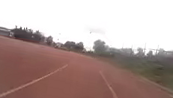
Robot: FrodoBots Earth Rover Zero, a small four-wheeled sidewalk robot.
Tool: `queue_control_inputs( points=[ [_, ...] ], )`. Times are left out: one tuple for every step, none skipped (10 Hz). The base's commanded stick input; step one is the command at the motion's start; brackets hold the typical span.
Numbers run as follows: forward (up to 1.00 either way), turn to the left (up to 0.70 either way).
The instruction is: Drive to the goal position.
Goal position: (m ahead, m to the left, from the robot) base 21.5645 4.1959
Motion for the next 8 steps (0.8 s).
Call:
queue_control_inputs(
  points=[
    [0.70,0.00],
    [0.70,0.00],
    [0.70,0.00],
    [0.70,0.00],
    [0.70,0.00],
    [0.70,0.00],
    [0.70,0.00],
    [0.70,0.00]
  ],
)
